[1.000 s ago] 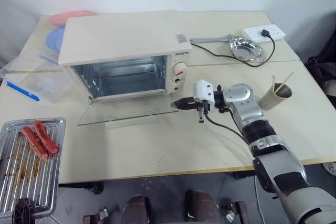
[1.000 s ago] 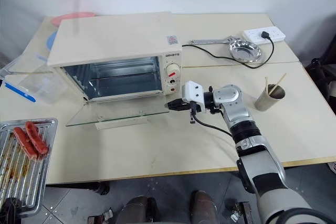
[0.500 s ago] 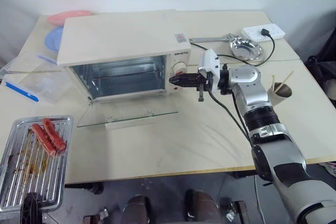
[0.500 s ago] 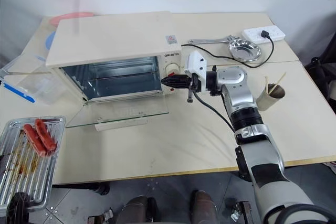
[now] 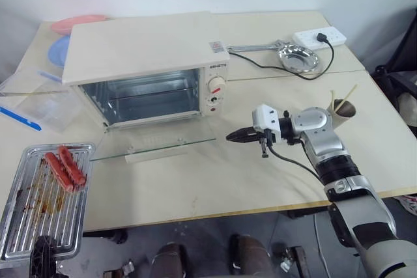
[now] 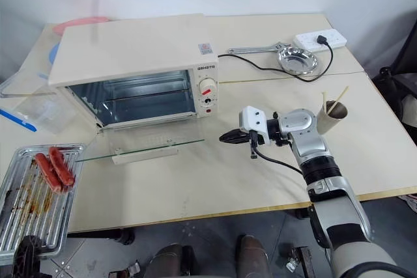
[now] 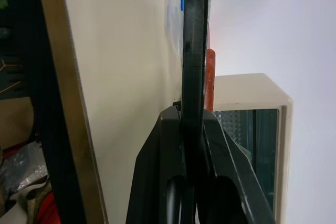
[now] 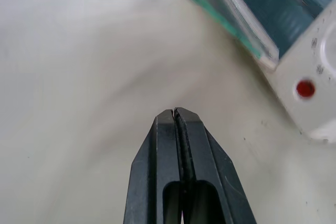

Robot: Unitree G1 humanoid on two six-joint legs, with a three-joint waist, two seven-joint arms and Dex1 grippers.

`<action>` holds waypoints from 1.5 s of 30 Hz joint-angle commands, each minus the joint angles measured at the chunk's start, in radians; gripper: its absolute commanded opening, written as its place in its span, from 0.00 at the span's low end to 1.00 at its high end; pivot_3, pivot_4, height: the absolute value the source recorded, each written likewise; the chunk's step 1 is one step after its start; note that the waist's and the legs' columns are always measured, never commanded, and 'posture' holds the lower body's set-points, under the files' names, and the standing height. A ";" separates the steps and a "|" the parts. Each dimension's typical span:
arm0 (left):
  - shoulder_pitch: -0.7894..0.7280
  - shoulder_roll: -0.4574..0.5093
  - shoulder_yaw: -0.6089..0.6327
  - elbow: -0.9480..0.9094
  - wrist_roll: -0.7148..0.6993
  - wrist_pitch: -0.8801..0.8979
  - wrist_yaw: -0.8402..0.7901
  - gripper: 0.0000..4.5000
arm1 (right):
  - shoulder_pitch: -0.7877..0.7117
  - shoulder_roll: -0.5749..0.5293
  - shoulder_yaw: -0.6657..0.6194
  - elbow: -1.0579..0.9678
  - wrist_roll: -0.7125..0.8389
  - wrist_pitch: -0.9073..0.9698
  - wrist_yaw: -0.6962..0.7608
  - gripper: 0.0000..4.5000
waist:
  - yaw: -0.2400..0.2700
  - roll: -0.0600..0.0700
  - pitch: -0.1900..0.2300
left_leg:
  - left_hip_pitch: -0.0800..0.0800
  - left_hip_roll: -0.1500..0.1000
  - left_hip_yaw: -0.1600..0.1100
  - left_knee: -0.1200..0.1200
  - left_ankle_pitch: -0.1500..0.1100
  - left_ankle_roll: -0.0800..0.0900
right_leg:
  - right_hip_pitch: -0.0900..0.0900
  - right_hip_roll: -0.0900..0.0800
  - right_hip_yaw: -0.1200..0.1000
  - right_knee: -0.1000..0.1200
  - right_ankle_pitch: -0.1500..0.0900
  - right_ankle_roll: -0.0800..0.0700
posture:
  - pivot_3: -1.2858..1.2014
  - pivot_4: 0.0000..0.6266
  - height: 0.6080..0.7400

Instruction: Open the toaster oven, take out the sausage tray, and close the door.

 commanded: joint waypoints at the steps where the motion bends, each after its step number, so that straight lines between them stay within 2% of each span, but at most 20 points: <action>1: -0.014 -0.001 0.038 0.007 -0.016 0.009 -0.009 0.00 | -0.068 0.056 -0.038 -0.082 0.075 0.094 -0.036 0.01 | -0.003 0.000 0.000 | 0.000 0.000 0.000 0.000 0.000 0.000 | -0.001 0.000 0.001 0.000 0.000 0.000 | 0.52 0.24 1.00; 7: -0.023 0.003 0.054 0.033 -0.018 0.033 -0.018 0.00 | -0.116 0.069 -0.067 -0.167 0.134 0.232 -0.054 0.01 | -0.002 0.000 0.000 | -0.001 0.000 0.000 0.000 -0.002 0.000 | -0.002 0.000 0.002 0.000 0.000 0.000 | 0.52 0.24 1.00; 16: -0.041 0.008 0.070 0.068 -0.013 0.069 -0.028 0.00 | -0.162 0.058 -0.096 -0.162 0.153 0.269 -0.089 0.01 | -0.001 0.000 0.000 | -0.001 0.000 0.001 0.000 -0.002 0.000 | -0.002 0.001 0.003 0.000 0.000 0.000 | 0.52 0.24 1.00; 21: -0.046 0.019 0.072 0.078 -0.009 0.098 -0.032 0.00 | -0.138 0.037 -0.095 -0.194 0.157 0.291 -0.063 0.01 | 0.000 0.000 0.000 | -0.001 0.000 0.001 0.000 -0.002 0.000 | -0.002 0.001 0.003 0.000 0.000 0.000 | 0.52 0.24 1.00; 24: -0.054 0.051 0.067 0.076 0.002 0.129 -0.030 0.00 | -0.109 -0.020 -0.055 -0.223 0.149 0.368 0.013 0.01 | 0.008 0.000 0.000 | -0.001 0.000 0.001 0.000 -0.002 0.000 | -0.002 0.001 0.003 0.000 0.000 0.000 | 0.52 0.24 1.00; 27: -0.090 0.087 0.050 0.055 -0.001 0.150 0.013 0.00 | -0.061 -0.081 -0.049 -0.266 0.191 0.409 0.125 0.14 | 0.015 0.000 0.000 | -0.001 0.000 0.001 0.000 -0.002 0.000 | -0.002 0.000 0.003 -0.001 0.000 0.000 | 0.52 0.24 1.00; 33: -0.139 0.127 0.017 0.028 0.000 0.178 0.072 0.00 | -0.010 -0.107 -0.069 -0.280 0.244 0.357 0.205 0.58 | 0.009 0.000 0.000 | 0.000 0.000 0.001 0.000 -0.002 0.000 | -0.002 0.001 0.004 0.000 0.000 0.000 | 0.52 0.24 1.00; 38: -0.197 0.213 -0.020 0.034 -0.009 0.234 0.122 0.00 | -0.002 -0.115 -0.078 -0.204 0.277 0.273 0.214 0.98 | 0.015 0.000 0.000 | 0.000 0.000 0.001 0.001 -0.002 0.000 | -0.002 0.001 0.004 0.001 0.000 0.000 | 0.52 0.24 1.00; 45: -0.258 0.303 -0.040 0.054 -0.029 0.282 0.176 0.00 | -0.008 -0.126 -0.091 -0.150 0.278 0.222 0.201 0.99 | 0.044 0.000 0.000 | 0.000 0.000 0.001 0.003 -0.002 0.000 | 0.000 0.000 0.004 0.002 0.000 0.000 | 0.52 0.24 1.00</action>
